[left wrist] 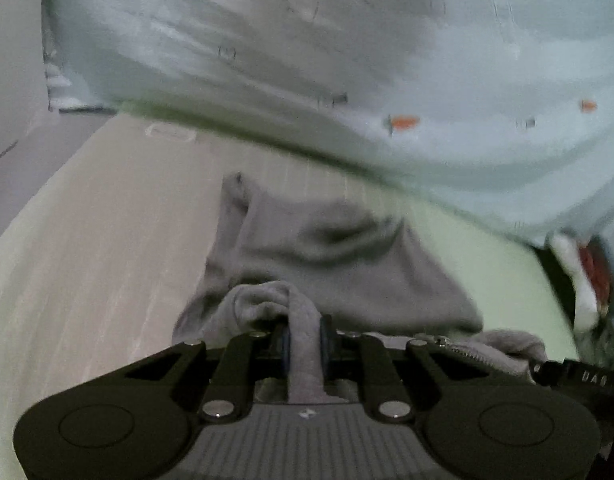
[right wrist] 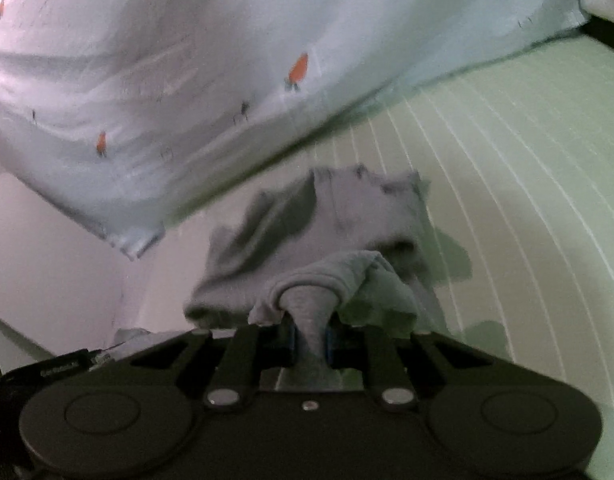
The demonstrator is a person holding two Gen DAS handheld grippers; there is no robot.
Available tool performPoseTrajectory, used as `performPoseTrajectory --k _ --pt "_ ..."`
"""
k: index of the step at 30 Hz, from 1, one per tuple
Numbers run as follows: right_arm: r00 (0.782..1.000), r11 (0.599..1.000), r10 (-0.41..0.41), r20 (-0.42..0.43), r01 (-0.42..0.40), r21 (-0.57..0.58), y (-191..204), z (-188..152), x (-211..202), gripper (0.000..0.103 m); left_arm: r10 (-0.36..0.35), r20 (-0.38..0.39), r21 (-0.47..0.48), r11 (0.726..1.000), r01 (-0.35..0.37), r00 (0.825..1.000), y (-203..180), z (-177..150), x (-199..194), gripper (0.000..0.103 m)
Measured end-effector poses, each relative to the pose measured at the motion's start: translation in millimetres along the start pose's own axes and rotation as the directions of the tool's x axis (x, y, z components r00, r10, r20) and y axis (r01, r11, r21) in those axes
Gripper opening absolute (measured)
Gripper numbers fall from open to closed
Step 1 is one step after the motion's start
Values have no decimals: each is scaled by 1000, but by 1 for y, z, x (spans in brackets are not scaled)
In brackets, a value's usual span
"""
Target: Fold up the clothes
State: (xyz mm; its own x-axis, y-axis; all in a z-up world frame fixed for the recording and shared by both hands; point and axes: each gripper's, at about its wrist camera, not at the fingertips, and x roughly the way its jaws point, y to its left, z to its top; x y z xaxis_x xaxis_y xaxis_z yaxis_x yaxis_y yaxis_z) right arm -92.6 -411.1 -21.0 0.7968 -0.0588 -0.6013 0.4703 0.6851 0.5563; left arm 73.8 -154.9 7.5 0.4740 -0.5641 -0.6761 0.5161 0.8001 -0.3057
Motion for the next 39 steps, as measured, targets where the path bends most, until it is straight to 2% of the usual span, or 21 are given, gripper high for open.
performPoseTrajectory --k 5,10,11,13,15,16,17,18,20,24,28,30,34,36,37,38,39 --pt "999 999 24 48 -25 27 6 34 20 14 -11 67 -21 1000 13 998 -3 39 12 16" --pt "997 999 21 68 -23 26 4 70 58 16 -13 109 -33 999 16 994 -5 82 44 17" --pt "997 1000 26 77 -27 12 2 78 66 21 5 117 -39 999 0 993 -5 92 54 22" --pt "995 1000 13 103 -11 -18 0 94 81 32 58 134 -77 996 -48 989 -3 112 75 25" --pt "989 999 -21 144 25 -21 -3 111 93 45 97 145 -95 992 -84 985 4 128 90 40" --pt "984 999 -34 178 36 -9 -6 119 96 54 117 151 -104 989 -102 982 7 135 98 44" --pt "977 999 -49 205 49 5 -10 126 98 59 133 162 -110 987 -116 978 10 137 100 58" --pt "975 998 -68 213 67 12 -13 129 99 60 150 172 -115 985 -131 974 14 140 103 77" --pt "970 994 -110 216 109 19 -19 132 104 68 196 175 -108 978 -179 965 22 141 109 87" --pt "974 982 -178 138 184 -33 -26 115 123 75 230 97 -56 973 -225 968 36 129 124 88" --pt "982 982 -188 26 189 -12 -37 87 145 75 229 -15 -23 973 -229 973 46 106 141 88" --pt "979 979 -205 -7 205 -11 -43 79 153 72 214 -59 -2 977 -214 975 47 96 150 88" --pt "973 974 -224 -56 223 -28 -50 66 164 53 221 -116 17 975 -220 968 48 82 165 88" --pt "978 980 -199 -56 197 -29 -53 65 166 27 217 -142 3 976 -219 966 51 77 171 87" --pt "982 983 -181 -50 180 -24 -54 65 165 5 213 -145 -8 976 -216 966 51 75 170 87" --pt "986 986 -168 -25 167 -18 -53 67 160 4 207 -145 -19 977 -212 968 52 74 169 86" --pt "988 988 -155 8 155 -11 -50 70 152 4 204 -141 -24 978 -209 969 53 75 168 80"
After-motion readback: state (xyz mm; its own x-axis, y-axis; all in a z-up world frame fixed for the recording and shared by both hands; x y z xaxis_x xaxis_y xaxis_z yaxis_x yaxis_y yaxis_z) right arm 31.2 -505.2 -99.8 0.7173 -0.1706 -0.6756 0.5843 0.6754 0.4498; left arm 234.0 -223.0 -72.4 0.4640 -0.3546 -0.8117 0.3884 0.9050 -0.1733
